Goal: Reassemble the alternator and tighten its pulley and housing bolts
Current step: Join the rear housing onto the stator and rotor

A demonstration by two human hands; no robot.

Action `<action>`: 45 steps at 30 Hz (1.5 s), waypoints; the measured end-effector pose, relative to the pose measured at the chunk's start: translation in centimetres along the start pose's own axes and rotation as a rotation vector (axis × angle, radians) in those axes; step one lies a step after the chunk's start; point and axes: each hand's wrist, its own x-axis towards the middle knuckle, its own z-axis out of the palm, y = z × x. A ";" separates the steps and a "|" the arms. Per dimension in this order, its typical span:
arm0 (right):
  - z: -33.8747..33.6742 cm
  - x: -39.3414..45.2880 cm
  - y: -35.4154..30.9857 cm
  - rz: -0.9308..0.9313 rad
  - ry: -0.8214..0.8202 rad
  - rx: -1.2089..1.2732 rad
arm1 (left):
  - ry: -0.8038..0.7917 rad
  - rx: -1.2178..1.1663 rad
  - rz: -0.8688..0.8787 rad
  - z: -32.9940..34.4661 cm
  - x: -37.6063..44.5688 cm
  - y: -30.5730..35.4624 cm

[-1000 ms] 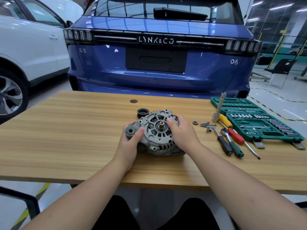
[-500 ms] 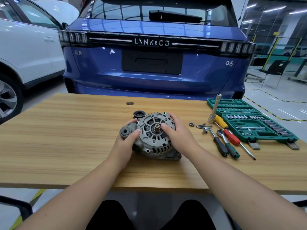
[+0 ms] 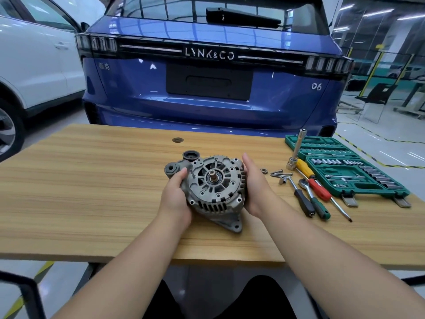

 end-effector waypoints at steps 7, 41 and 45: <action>0.7 0.3 1.7 -0.041 0.109 0.300 | 0.156 -0.209 0.020 1.9 -2.4 -1.6; -1.3 -3.1 -1.6 -0.294 -0.180 -0.514 | 0.128 -0.173 -0.255 2.9 -2.9 -0.3; -2.7 -4.2 -0.6 -0.428 -0.235 -0.752 | 0.104 -0.144 -0.280 2.9 -2.4 0.8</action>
